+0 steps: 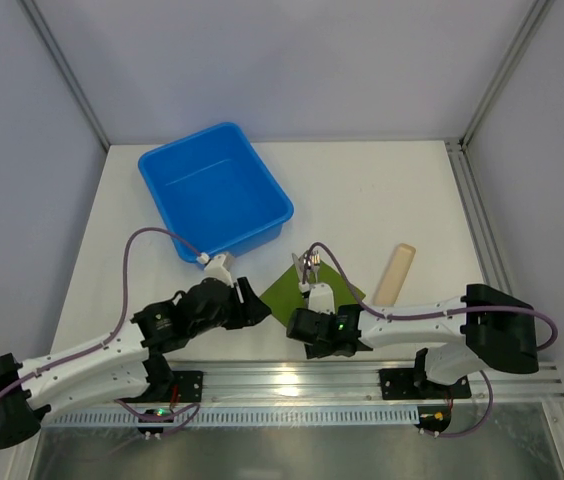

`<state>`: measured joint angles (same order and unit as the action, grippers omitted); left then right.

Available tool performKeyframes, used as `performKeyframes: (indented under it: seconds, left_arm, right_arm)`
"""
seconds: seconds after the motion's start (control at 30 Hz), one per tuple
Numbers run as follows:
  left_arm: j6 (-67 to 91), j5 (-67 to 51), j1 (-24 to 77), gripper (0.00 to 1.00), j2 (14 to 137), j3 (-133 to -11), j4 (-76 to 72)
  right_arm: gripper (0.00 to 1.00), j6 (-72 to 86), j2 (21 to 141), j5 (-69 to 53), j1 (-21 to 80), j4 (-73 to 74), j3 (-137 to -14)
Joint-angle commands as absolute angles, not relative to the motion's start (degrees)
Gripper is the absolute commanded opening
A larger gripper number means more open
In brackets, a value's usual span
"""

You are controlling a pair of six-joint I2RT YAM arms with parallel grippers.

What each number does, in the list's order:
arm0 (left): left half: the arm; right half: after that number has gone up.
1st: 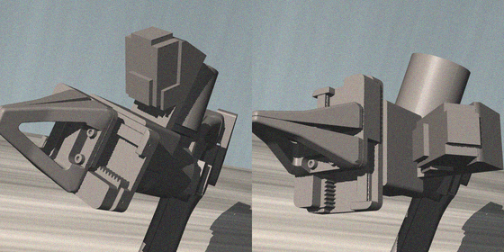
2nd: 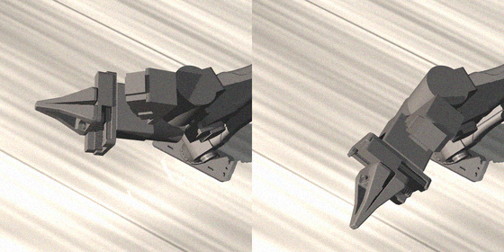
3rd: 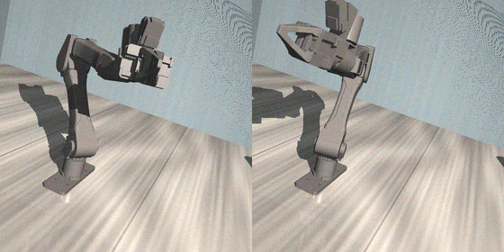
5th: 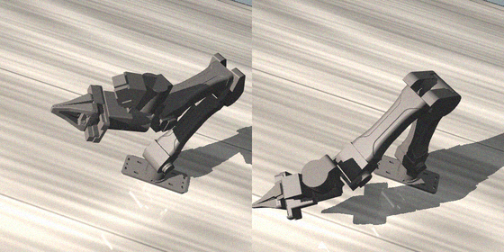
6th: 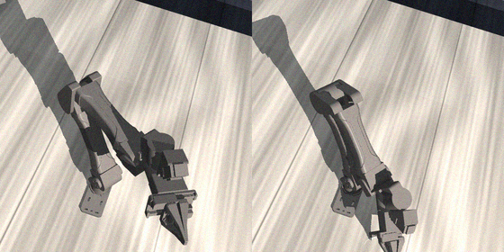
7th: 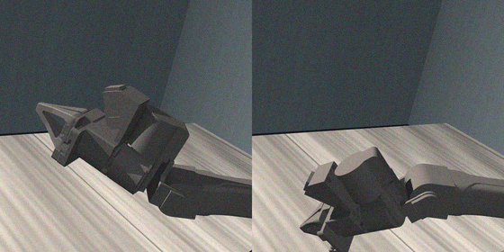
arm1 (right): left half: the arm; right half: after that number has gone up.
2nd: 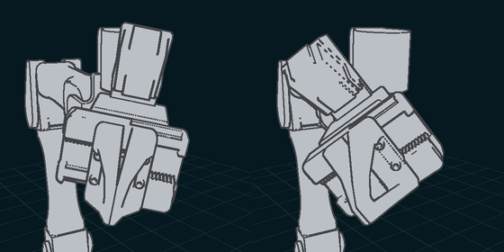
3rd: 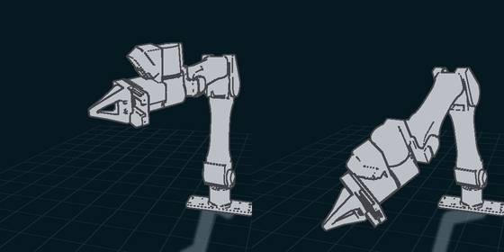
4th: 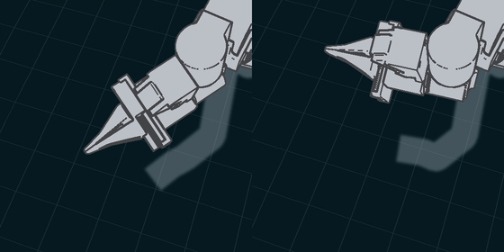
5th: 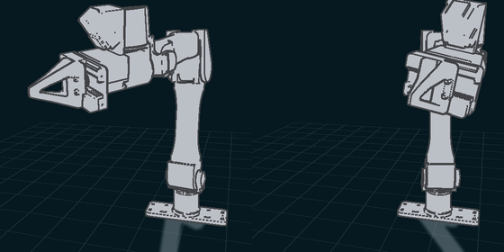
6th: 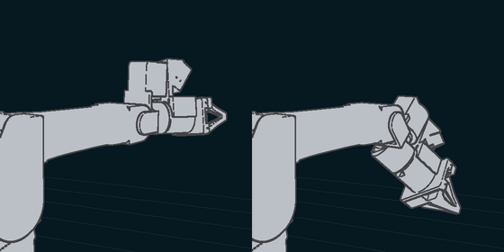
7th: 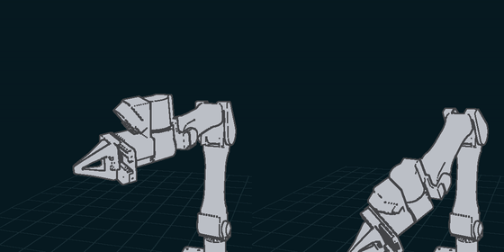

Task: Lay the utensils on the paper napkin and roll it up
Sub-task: Roll the napkin at the center of the board.

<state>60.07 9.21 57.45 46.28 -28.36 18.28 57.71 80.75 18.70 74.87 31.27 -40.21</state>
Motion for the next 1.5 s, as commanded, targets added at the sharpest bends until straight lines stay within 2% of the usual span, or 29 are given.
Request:
performKeyframes:
  seconds: [0.0,0.13,0.43,0.57,0.87,1.1,1.47]
  left_arm:
    - [60.7,10.8,57.3,0.57,44.5,-27.9,19.2]
    - [60.7,11.1,57.2,0.58,44.1,-27.9,19.8]
    - [60.6,10.6,57.3,0.58,46.4,-28.6,18.6]
    - [60.7,10.2,57.3,0.58,47.5,-28.7,17.8]
    - [60.4,9.1,57.3,0.57,50.3,-28.7,15.6]
    - [60.1,6.9,57.3,0.46,53.5,-28.7,12.0]
    - [60.4,4.4,57.3,0.40,57.7,-28.4,7.7]
  right_arm:
    - [0.45,60.3,83.0,23.2,75.7,34.5,-42.4]
    - [0.37,60.4,84.1,23.5,75.8,34.6,-42.4]
    - [0.06,58.1,81.4,23.6,76.2,29.5,-40.3]
    - [0.04,57.6,81.1,23.6,76.2,28.8,-40.2]
    - [0.04,57.4,78.1,28.2,76.1,33.2,-43.8]
    - [0.04,53.3,78.4,28.8,74.8,32.3,-46.0]
    - [0.04,47.8,78.7,28.0,69.7,29.2,-46.1]
